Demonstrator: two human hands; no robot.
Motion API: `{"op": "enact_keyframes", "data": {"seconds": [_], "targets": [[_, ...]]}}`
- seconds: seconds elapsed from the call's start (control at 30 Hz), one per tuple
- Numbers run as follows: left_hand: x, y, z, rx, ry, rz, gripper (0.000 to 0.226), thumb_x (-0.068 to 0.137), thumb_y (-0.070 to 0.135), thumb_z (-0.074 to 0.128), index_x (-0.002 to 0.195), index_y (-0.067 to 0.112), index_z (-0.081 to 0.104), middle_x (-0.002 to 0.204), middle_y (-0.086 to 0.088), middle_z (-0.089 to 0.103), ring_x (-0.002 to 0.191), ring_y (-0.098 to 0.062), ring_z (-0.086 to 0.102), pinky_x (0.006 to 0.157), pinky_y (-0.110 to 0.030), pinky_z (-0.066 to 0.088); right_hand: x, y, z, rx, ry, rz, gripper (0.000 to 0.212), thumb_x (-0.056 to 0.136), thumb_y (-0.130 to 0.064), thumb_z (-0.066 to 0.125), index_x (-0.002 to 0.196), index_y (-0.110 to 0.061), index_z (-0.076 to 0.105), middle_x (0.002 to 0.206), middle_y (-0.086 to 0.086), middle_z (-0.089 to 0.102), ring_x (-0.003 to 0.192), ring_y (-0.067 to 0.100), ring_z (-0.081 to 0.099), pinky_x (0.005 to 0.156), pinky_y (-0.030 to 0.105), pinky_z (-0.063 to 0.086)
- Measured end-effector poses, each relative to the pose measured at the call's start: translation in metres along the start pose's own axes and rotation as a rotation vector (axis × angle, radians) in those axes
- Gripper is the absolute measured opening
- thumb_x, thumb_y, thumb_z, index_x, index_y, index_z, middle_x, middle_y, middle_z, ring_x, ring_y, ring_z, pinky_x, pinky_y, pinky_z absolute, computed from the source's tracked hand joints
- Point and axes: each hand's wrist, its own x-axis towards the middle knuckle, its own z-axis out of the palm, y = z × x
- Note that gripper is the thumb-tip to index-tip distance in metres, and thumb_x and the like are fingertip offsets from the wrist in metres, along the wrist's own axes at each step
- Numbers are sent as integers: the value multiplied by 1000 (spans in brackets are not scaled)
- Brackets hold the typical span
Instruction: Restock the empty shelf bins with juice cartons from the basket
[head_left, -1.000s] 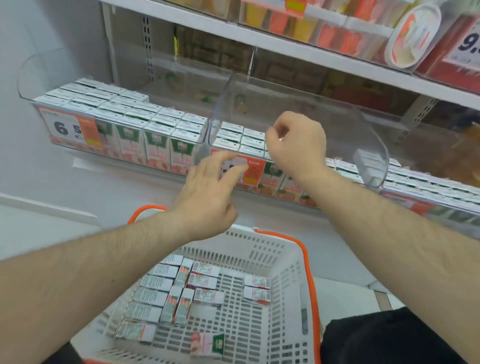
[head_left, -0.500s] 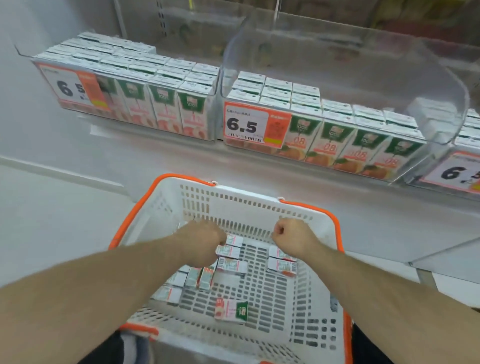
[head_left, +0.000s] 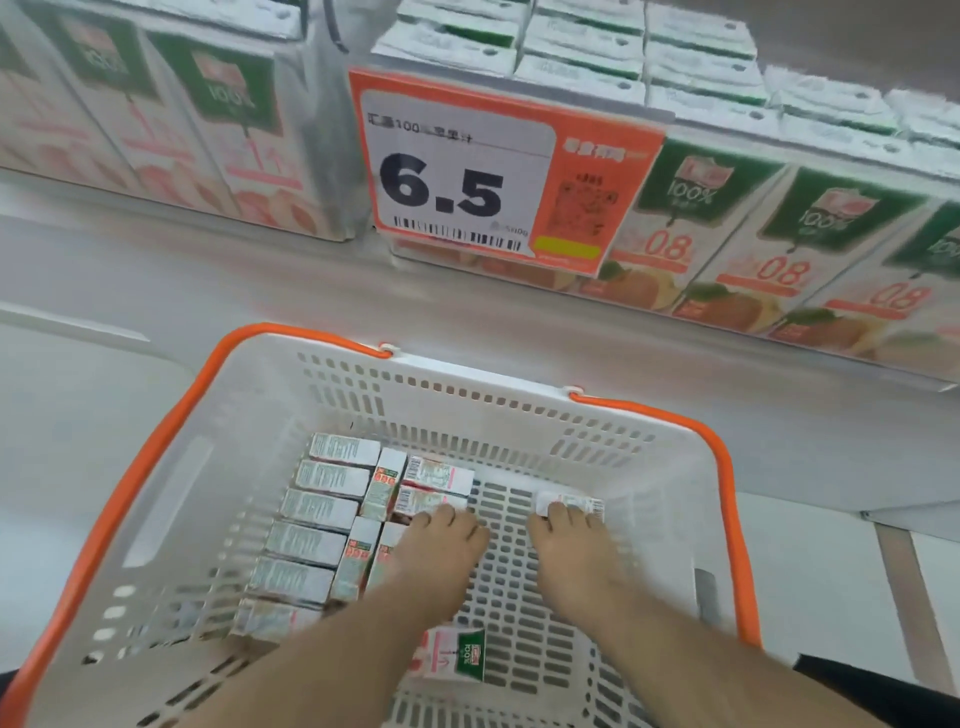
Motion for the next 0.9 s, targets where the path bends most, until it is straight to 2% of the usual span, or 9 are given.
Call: {"op": "enact_keyframes", "data": {"seconds": [0.17,0.23,0.3,0.4,0.5,0.63,0.77,0.83,0.9], "targets": [[7,-2,15,18,53,7,86,86,18,63,152,22,7,154,-9,14,138,-35,20,115,-49,20,10,2,11,-47,44,21,76,70,-1,66,138,-11,34,136,16,42,123,35,43,103,44,35],[1,-8,17,-57,95,-26,77,91,36,55,151,25,8,154,-6,8,141,-34,14,116,-50,13,12,5,14,-48,99,26,77,60,2,63,132,-13,41,128,15,49,115,35,48,98,45,41],[-1,-18,18,-165,194,-83,59,93,47,39,147,29,23,152,-3,19,140,-31,22,114,-52,19,13,6,15,-37,124,0,74,59,3,60,130,-13,42,125,16,50,112,35,50,95,45,42],[7,-28,12,-278,347,-129,37,93,35,36,125,33,54,127,0,50,117,-29,50,96,-49,40,12,4,12,-41,105,-36,74,69,5,62,136,-10,35,130,18,45,118,35,45,100,46,36],[14,-37,7,-233,265,-150,41,95,25,42,134,35,45,132,3,44,123,-24,38,103,-42,29,9,2,10,-99,92,-53,63,75,4,59,134,-6,39,132,18,46,120,34,45,102,46,34],[13,-40,2,-215,245,-119,46,92,29,46,137,33,40,137,2,41,126,-23,35,106,-40,26,8,1,10,-92,58,-41,58,79,1,55,135,-7,42,136,17,44,125,33,42,107,45,31],[13,-37,-2,-135,117,-81,53,91,36,49,142,32,34,146,1,35,135,-24,28,112,-44,23,4,3,10,207,82,43,53,83,-15,59,134,-22,46,134,2,48,126,22,42,109,34,30],[14,-40,-5,-101,64,-61,65,88,38,58,146,32,28,149,-1,31,138,-25,25,115,-48,19,2,6,4,444,112,142,48,81,-27,63,127,-31,51,126,-5,55,119,16,49,100,28,36],[11,-40,-2,-72,0,-56,88,79,42,71,149,33,19,152,-1,26,141,-25,23,118,-50,14,-5,9,-4,656,116,249,36,75,-28,69,106,-38,56,108,-6,63,100,15,59,83,25,48]]}}
